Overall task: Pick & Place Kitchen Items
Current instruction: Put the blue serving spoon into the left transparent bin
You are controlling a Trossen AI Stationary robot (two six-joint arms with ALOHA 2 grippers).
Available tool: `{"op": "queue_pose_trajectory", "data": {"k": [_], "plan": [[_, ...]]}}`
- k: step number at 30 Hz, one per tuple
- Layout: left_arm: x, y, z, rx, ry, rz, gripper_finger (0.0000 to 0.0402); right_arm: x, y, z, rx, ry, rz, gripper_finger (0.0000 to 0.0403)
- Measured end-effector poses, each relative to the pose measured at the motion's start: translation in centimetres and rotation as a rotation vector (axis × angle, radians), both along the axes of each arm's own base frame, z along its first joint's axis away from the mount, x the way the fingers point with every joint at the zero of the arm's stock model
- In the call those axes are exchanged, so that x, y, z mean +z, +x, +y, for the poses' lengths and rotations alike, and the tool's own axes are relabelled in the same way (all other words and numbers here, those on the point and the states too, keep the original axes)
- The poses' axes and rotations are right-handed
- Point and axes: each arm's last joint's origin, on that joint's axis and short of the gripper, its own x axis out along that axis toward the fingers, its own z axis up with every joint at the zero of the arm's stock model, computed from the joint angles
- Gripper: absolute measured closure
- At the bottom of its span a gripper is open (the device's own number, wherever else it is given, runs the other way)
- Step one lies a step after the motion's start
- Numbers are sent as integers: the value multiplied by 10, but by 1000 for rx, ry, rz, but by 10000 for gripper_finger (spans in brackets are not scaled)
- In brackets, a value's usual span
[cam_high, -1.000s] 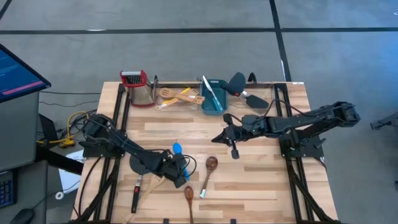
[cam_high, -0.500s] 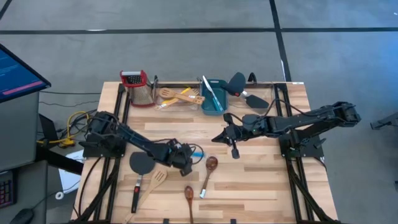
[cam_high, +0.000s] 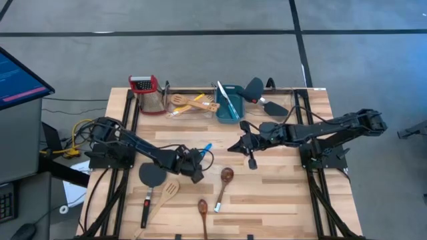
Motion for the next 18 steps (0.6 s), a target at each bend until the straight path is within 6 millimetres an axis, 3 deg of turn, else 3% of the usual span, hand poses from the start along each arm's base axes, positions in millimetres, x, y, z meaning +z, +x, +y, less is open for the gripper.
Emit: {"op": "queue_pose_trajectory", "data": {"k": [8, 18], "plan": [[20, -7, -2, -37, -126, -5, 401, 0, 0, 0, 0, 0, -2, 403], [4, -24, 5, 68, -60, -19, 401, 0, 0, 0, 1, 0, -3, 403]]}}
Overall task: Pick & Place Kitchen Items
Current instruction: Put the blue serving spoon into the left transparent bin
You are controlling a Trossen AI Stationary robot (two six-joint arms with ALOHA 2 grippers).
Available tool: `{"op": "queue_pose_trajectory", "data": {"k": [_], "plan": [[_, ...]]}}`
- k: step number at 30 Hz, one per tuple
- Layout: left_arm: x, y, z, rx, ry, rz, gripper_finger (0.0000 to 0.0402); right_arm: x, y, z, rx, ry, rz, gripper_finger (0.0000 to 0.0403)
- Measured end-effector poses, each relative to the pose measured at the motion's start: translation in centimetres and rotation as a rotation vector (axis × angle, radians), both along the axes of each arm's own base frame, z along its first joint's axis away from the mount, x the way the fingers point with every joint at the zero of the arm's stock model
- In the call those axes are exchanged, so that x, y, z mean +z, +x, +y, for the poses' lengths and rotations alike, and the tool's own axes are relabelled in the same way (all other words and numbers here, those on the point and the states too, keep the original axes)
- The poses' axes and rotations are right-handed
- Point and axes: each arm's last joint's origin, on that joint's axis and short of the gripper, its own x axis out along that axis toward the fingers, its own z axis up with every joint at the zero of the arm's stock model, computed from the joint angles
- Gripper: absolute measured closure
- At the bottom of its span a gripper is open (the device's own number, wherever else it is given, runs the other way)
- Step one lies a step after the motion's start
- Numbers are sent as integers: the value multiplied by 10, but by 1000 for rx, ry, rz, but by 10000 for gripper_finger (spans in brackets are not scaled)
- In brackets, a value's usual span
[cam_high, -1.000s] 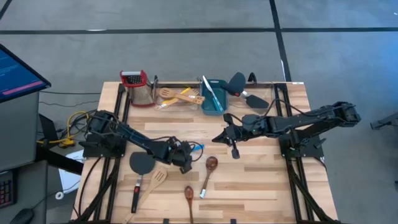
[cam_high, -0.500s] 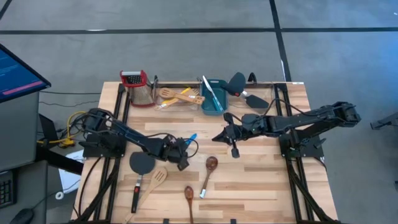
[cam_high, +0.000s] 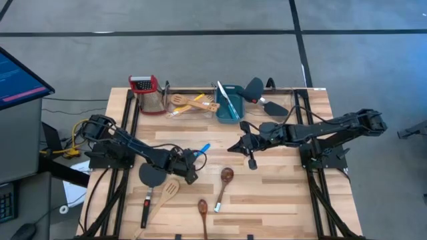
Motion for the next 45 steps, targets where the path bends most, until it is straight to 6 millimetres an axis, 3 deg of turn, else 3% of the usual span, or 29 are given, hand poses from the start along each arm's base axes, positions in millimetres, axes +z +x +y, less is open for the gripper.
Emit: {"op": "queue_pose_trajectory", "data": {"k": [8, 15, 21, 27, 34, 37, 45], "plan": [[-2, -5, 5, 30, 115, 5, 401, 0, 0, 0, 0, 0, 0, 403], [10, -7, 14, 50, 173, -25, 401, -3, -1, 0, -1, -1, 28, 403], [42, -9, 6, -24, 156, -156, 401, -10, 10, 1, -1, 3, -6, 403], [89, -24, -1, -134, 283, -304, 401, -36, 40, 3, 18, -52, -77, 403], [130, -48, 2, -193, 411, -421, 401, -60, 76, -5, -1, -84, 41, 403], [121, -59, 6, -197, 338, -425, 401, -63, 88, -13, -31, -61, 94, 403], [54, -88, 20, 5, 183, -332, 401, -60, 98, -27, -68, -59, 146, 403]]}}
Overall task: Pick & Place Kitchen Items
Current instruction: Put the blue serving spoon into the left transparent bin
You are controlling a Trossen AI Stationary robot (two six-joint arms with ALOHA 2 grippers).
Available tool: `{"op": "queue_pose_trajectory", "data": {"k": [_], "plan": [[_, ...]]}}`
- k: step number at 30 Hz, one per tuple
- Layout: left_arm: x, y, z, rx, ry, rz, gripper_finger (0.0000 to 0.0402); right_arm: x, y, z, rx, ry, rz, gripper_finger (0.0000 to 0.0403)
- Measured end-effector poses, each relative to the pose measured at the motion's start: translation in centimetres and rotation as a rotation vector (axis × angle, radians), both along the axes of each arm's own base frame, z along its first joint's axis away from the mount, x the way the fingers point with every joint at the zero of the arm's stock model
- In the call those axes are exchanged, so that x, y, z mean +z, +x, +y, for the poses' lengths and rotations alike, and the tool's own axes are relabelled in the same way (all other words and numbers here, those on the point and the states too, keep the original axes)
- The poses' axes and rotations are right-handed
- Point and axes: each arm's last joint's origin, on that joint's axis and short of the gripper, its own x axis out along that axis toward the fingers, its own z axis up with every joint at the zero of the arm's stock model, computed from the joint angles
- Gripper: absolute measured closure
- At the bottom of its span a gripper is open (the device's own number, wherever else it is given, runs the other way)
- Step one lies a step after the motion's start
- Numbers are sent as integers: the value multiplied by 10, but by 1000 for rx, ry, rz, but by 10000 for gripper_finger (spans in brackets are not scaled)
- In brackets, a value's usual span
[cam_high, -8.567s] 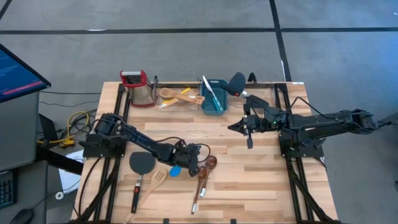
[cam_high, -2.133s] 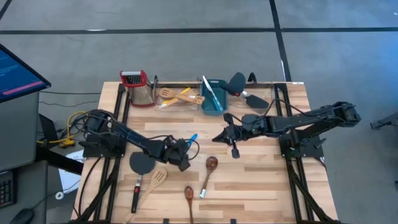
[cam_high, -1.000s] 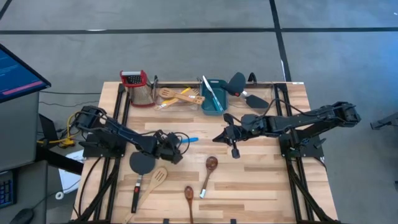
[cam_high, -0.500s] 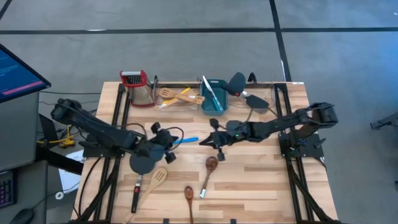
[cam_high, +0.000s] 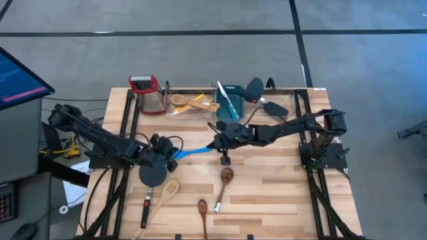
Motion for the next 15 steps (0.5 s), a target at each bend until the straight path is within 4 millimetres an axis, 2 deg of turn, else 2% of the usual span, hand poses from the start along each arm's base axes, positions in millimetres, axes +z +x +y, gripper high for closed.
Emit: {"op": "queue_pose_trajectory", "data": {"k": [5, 11, 15], "plan": [[-17, -9, 2, 28, -139, 33, 401, 1, -2, -4, -14, 7, 9, 403], [-21, -9, 5, -4, -271, 85, 401, 0, -3, -4, -16, 10, 29, 403], [-26, -9, 10, 19, -278, 138, 401, -1, -3, -4, -16, 9, 37, 403]]}}
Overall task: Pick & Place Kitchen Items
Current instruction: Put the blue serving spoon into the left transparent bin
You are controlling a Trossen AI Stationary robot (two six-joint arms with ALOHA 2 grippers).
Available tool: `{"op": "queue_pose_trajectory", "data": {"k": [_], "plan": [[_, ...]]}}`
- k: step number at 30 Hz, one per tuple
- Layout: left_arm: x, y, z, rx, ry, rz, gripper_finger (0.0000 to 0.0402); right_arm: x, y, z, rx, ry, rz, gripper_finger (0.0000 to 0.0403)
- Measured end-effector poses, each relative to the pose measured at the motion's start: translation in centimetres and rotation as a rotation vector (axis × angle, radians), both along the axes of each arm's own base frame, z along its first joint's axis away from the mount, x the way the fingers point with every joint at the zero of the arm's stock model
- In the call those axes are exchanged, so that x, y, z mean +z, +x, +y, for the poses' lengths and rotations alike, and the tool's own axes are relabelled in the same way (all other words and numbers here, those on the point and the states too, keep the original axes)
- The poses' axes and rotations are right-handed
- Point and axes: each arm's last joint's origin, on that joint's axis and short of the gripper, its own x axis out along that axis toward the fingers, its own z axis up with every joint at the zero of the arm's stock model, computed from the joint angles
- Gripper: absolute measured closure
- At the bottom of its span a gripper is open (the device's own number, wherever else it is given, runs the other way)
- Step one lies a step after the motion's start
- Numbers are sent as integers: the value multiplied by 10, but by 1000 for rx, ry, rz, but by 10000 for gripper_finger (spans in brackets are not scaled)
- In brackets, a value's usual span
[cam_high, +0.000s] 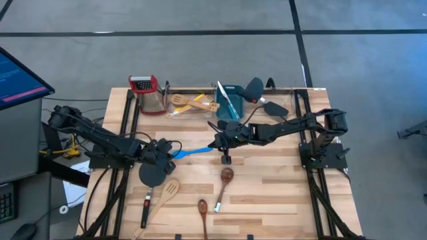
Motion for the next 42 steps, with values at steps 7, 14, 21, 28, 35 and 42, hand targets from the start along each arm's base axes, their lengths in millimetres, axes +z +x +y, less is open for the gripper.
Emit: {"op": "queue_pose_trajectory", "data": {"k": [7, 14, 21, 28, 35, 42], "plan": [[-18, 4, 11, 51, -5, 123, 401, 0, 0, 0, 0, 0, 5, 403], [-21, 10, 15, 66, 0, 113, 400, -1, 0, 0, 0, -1, 7, 403], [-25, 23, 15, 53, 74, 27, 400, -1, 0, 0, 1, -1, 6, 403], [-38, 37, 14, 78, 99, -37, 400, -1, 0, 0, 2, -1, 6, 403], [-33, 49, 11, 0, 75, -143, 401, 0, 0, 0, 2, -1, 5, 403], [-36, 52, 11, -15, 104, -148, 401, -1, 0, 0, 2, -1, 9, 403]]}}
